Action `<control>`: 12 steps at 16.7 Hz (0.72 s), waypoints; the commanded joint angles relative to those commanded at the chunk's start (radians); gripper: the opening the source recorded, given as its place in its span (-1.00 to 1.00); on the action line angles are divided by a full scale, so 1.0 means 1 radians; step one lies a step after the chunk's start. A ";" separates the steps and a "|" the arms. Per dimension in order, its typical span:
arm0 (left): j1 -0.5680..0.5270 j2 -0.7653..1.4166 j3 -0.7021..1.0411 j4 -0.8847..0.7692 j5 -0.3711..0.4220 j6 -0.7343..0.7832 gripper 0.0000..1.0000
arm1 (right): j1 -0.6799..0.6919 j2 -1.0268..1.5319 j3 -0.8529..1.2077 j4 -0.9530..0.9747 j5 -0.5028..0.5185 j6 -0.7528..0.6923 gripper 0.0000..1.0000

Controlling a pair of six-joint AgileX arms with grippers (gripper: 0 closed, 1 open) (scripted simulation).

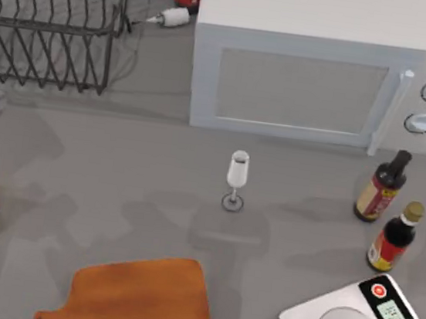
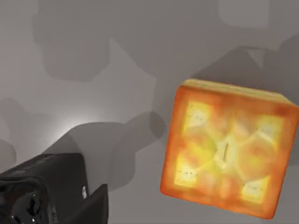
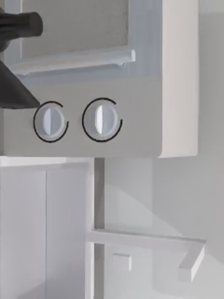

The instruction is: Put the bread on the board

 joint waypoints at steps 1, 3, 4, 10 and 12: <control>0.003 0.075 0.047 -0.041 0.002 0.036 1.00 | 0.000 0.000 0.000 0.000 0.000 0.000 1.00; 0.011 0.197 0.126 -0.109 0.004 0.095 1.00 | 0.000 0.000 0.000 0.000 0.000 0.000 1.00; 0.014 0.243 0.156 -0.136 0.005 0.117 1.00 | 0.000 0.000 0.000 0.000 0.000 0.000 1.00; 0.022 0.317 0.209 -0.183 0.003 0.155 1.00 | 0.000 0.000 0.000 0.000 0.000 0.000 1.00; 0.017 0.314 0.205 -0.180 0.003 0.154 1.00 | 0.000 0.000 0.000 0.000 0.000 0.000 1.00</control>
